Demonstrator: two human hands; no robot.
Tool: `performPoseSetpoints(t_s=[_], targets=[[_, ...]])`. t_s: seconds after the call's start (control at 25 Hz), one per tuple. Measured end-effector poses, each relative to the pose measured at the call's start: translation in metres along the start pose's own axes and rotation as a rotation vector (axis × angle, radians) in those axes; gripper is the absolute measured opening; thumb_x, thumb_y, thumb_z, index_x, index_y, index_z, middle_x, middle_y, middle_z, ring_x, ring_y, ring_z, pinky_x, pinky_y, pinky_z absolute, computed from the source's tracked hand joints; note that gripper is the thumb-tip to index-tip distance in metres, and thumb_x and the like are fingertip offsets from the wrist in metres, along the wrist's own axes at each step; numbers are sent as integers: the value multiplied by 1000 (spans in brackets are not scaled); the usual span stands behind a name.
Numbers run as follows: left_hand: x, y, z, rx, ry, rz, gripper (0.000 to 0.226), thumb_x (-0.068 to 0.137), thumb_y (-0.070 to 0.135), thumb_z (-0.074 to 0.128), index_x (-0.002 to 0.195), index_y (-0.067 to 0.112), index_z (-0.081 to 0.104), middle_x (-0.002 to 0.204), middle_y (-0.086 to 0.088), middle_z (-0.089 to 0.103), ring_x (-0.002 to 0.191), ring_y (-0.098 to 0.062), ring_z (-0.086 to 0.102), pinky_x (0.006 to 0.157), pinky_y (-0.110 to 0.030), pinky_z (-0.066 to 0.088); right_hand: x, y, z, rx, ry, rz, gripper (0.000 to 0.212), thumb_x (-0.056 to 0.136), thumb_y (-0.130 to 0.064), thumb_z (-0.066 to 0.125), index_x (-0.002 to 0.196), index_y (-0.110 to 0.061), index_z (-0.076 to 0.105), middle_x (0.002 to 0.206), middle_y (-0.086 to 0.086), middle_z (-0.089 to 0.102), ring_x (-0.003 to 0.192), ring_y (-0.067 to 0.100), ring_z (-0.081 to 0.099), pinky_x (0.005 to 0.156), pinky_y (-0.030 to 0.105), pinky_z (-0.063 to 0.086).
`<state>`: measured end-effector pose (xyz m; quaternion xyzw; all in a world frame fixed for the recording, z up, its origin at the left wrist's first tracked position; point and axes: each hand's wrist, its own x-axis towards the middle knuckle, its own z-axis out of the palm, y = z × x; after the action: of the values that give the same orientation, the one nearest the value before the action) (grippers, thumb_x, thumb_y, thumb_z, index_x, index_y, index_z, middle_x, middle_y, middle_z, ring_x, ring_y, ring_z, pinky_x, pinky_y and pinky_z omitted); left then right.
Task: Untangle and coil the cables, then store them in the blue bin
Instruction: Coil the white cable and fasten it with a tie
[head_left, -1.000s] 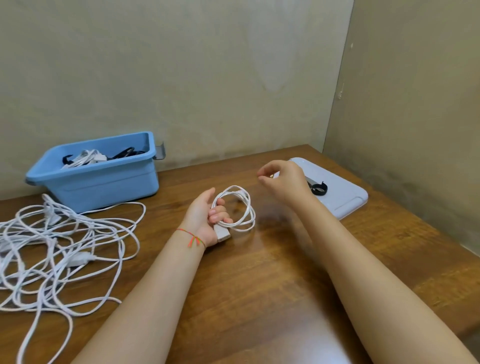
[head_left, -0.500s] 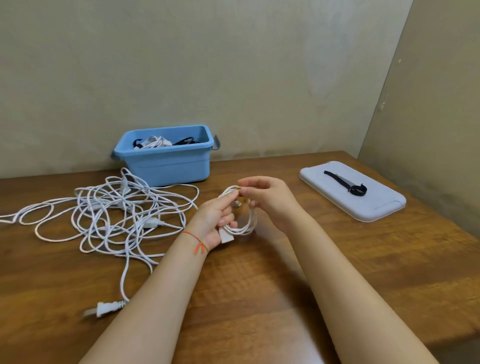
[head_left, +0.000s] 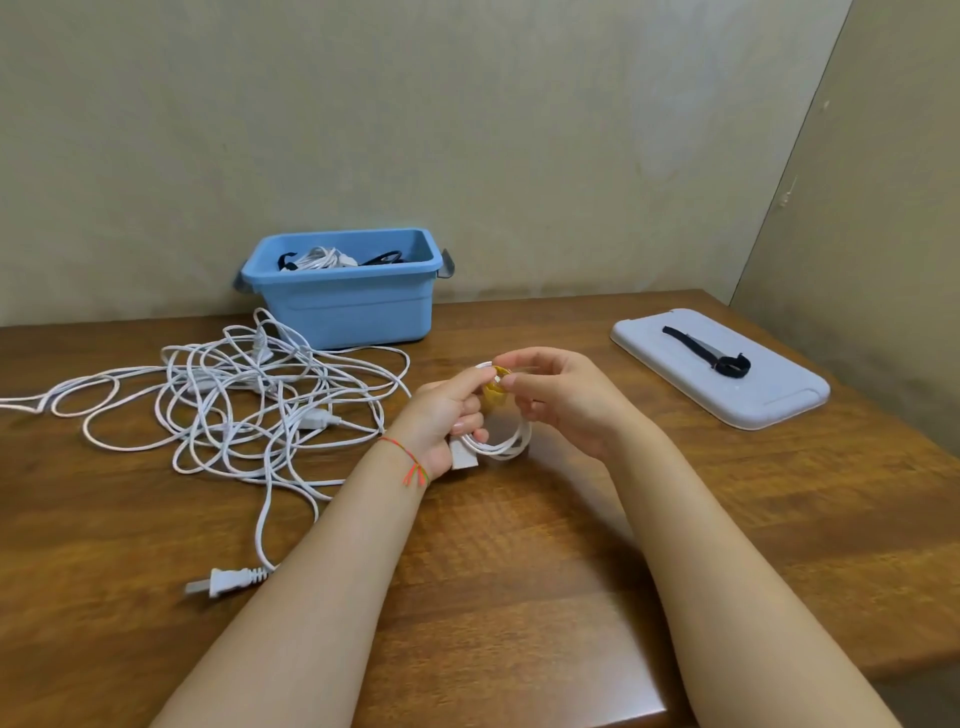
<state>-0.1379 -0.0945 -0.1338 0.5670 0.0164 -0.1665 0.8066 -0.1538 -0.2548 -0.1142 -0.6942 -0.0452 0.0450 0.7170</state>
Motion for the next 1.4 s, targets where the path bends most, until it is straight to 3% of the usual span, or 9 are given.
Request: performPoseSetpoints(t_s=[0.24,0.52,0.68,0.8,0.88,0.96,1.08,1.24,1.4], targets=[[3,1,-5,-111,31,-61,16,98,27,60,99,12,66,62,4,55,36,-6,28,51,-23,38,-2,0,3,-303,55,-13,28,79,-17,81,103,-12,67,85,2,67,69,10,61,62,24,49],[2,3,-3,-52,129,-112,18,96,22,58,82,11,65,60,2,46,34,-7,25,49,-24,41,-8,-6,10,-456,3,-143,14,82,-21,80,87,-10,73,86,9,71,74,10,61,70,29,52],[2,8,-10,-117,150,-123,22,98,20,55,78,14,62,51,6,36,33,-7,21,49,-24,36,-14,-18,3,-229,-91,-255,5,87,-6,70,84,-6,67,86,5,71,82,13,65,81,29,53],[1,5,-8,96,114,-49,18,98,22,57,85,12,63,45,7,27,35,-8,19,45,-24,32,-10,-20,-2,143,-52,-274,12,91,0,56,83,-8,57,88,15,71,94,29,70,94,41,55],[-2,5,-2,218,88,10,13,97,22,60,91,11,62,44,7,26,34,-8,20,45,-24,32,-9,-20,-1,220,-43,-230,12,95,-3,54,85,-8,57,72,11,65,71,28,68,86,43,55],[-6,10,2,211,61,25,17,97,26,56,86,13,57,47,6,26,37,-9,20,47,-25,32,-11,-20,0,218,-27,-202,9,98,-8,55,91,-9,62,64,4,56,44,15,48,62,35,48],[-10,18,4,99,-16,29,31,99,32,34,82,13,51,53,1,29,42,-12,21,48,-27,34,-12,-18,4,176,-23,-173,12,99,-14,55,100,-8,66,66,3,53,37,8,29,42,20,28],[-6,15,8,229,35,149,32,98,24,35,79,11,57,51,2,38,41,-13,25,49,-28,35,-13,-12,19,77,-92,-106,24,103,-8,45,108,-7,68,72,3,57,45,9,37,46,21,37],[-13,17,15,255,8,222,33,101,17,39,72,13,55,54,1,44,43,-13,27,51,-28,33,-13,-10,24,25,45,-101,24,99,-8,53,116,-15,69,77,9,64,52,16,48,54,29,41]])
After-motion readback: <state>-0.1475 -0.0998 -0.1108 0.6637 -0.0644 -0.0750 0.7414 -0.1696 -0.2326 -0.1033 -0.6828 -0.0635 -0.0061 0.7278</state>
